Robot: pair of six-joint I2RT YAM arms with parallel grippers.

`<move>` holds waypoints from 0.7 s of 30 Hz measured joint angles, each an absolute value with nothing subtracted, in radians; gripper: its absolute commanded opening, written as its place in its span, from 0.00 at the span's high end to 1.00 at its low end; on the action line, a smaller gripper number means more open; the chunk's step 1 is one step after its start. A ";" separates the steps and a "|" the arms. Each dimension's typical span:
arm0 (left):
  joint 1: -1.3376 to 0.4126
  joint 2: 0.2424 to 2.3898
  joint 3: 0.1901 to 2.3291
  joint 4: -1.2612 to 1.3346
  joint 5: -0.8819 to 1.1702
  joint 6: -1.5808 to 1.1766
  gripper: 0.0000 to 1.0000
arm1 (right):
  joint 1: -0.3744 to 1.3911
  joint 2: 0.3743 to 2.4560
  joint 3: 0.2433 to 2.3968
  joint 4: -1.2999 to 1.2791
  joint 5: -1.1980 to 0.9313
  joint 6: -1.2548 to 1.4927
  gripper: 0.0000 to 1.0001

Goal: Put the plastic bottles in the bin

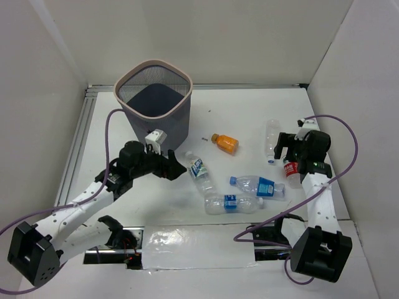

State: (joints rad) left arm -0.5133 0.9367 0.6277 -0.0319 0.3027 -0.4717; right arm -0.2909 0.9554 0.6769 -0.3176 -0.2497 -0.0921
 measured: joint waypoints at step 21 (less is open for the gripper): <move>-0.845 1.251 0.847 -0.194 -0.262 -0.844 0.14 | -0.302 0.952 0.677 -0.325 -0.322 -0.203 0.15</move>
State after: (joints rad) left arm -0.8452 1.2507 0.8474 -0.1940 -0.2623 -0.8440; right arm -0.3019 0.9520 0.6769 -0.3252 -0.3222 -0.2028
